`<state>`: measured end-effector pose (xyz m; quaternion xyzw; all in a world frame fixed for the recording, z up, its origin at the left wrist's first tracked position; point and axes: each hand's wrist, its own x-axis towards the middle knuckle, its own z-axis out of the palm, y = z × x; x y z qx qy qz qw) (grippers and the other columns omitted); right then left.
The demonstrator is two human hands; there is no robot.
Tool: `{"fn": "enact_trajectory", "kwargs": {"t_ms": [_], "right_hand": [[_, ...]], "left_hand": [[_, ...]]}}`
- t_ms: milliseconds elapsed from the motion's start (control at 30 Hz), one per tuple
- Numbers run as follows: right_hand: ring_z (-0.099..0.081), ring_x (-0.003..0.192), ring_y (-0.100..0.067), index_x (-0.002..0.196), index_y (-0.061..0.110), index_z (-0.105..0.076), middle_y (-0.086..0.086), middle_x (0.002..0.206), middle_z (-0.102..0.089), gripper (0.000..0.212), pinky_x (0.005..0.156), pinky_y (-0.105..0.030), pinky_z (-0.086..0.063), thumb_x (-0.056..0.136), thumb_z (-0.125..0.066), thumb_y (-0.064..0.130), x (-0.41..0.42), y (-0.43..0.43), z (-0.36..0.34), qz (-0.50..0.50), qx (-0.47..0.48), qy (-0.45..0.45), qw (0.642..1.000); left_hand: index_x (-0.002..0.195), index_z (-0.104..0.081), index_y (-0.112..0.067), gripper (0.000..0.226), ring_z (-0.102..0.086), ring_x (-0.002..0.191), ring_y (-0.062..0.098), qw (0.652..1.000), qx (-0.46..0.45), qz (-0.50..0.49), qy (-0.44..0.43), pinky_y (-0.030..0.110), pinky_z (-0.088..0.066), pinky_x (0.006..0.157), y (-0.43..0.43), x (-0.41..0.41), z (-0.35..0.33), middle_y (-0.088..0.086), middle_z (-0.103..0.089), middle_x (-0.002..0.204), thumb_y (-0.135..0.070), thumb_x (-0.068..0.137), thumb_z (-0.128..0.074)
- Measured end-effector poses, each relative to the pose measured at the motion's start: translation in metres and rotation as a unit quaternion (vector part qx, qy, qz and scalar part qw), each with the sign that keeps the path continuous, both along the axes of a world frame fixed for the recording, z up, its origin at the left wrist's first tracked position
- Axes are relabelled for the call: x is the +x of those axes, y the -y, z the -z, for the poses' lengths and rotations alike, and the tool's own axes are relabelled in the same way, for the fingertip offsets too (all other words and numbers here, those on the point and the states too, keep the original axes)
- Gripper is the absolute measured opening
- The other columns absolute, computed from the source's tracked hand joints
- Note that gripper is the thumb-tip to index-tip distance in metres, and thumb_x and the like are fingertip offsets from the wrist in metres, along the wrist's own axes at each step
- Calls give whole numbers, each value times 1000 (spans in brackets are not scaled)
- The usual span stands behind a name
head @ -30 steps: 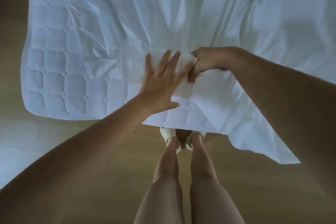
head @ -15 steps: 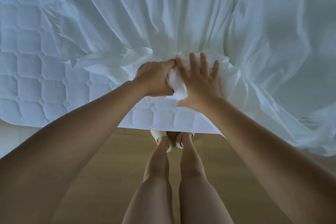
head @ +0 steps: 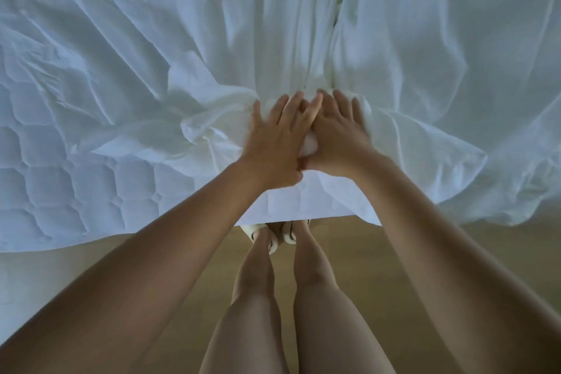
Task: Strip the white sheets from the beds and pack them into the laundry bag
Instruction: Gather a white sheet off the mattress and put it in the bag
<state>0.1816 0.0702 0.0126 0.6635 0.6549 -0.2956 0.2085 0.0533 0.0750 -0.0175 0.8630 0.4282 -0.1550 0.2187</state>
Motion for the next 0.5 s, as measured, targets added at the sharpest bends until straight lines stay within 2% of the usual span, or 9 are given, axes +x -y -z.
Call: {"fn": "enact_trajectory", "kwargs": {"t_ms": [67, 167, 233, 267, 333, 367, 400, 433, 500], "right_hand": [[17, 145, -30, 152, 29, 0, -8, 160, 11, 111, 113, -50, 15, 71, -70, 59, 18, 22, -15, 64, 35, 29, 997], [26, 142, -34, 150, 32, 14, -10, 157, 23, 124, 110, -55, 16, 67, -75, 57, 47, 56, -33, 138, 37, 82, 986], [25, 142, -36, 146, 37, 24, -9, 156, 27, 129, 110, -61, 10, 68, -78, 50, 59, 70, -30, 195, -10, 103, 975], [18, 144, -37, 145, 38, 24, -10, 157, 22, 124, 111, -63, 2, 73, -76, 43, 63, 72, -24, 220, -19, 108, 969], [-17, 142, -40, 151, 33, 3, -15, 157, -11, 97, 109, -57, -23, 84, -66, 27, 70, 66, -10, 273, 39, 83, 958], [-37, 131, -38, 150, 27, -16, -16, 147, -34, 77, 101, -48, -35, 87, -60, 19, 73, 59, -4, 318, 94, 50, 942], [-51, 115, -35, 141, 20, -35, -14, 131, -52, 56, 88, -39, -40, 88, -54, 13, 74, 47, -3, 377, 151, 12, 914], [-56, 101, -31, 124, 15, -50, -11, 114, -61, 38, 76, -32, -38, 87, -50, 8, 71, 34, -4, 434, 189, -28, 880], [-54, 85, -24, 91, 15, -57, -5, 87, -61, 22, 67, -28, -34, 80, -46, 1, 59, 4, -16, 510, 240, -112, 819]], "left_hand": [[146, 28, -21, 114, -2, 148, 27, 1000, 1, 16, -11, 54, -12, 113, -3, 7, 9, 10, 7, 160, -56, 80, -58], [150, 19, -25, 117, -14, 145, 26, 1000, -7, 16, -6, 46, -24, 109, -12, 11, 16, 6, -6, 160, -62, 75, -63], [152, 10, -27, 116, -24, 142, 26, 1000, -20, 11, 10, 45, -29, 106, -22, 14, 15, 5, -16, 158, -61, 72, -68], [153, 6, -28, 117, -28, 140, 27, 999, -30, 9, 15, 45, -31, 104, -28, 17, 15, 5, -21, 157, -60, 70, -70], [153, 3, -29, 119, -33, 137, 29, 999, -50, 7, 12, 45, -32, 104, -39, 21, 14, 3, -25, 155, -61, 67, -73], [153, 3, -30, 119, -33, 137, 29, 998, -54, 11, 8, 45, -32, 104, -41, 22, 13, 3, -24, 156, -61, 67, -73], [153, 3, -30, 119, -33, 137, 29, 998, -54, 13, 7, 45, -32, 105, -42, 22, 12, 2, -23, 156, -61, 66, -73], [153, 3, -31, 119, -33, 137, 29, 999, -52, 13, 8, 45, -31, 105, -42, 20, 14, 1, -22, 157, -61, 66, -73], [153, -4, -29, 117, -34, 136, 29, 998, -49, 13, 23, 44, -31, 105, -43, 17, 11, 0, -24, 157, -60, 65, -74]]}}
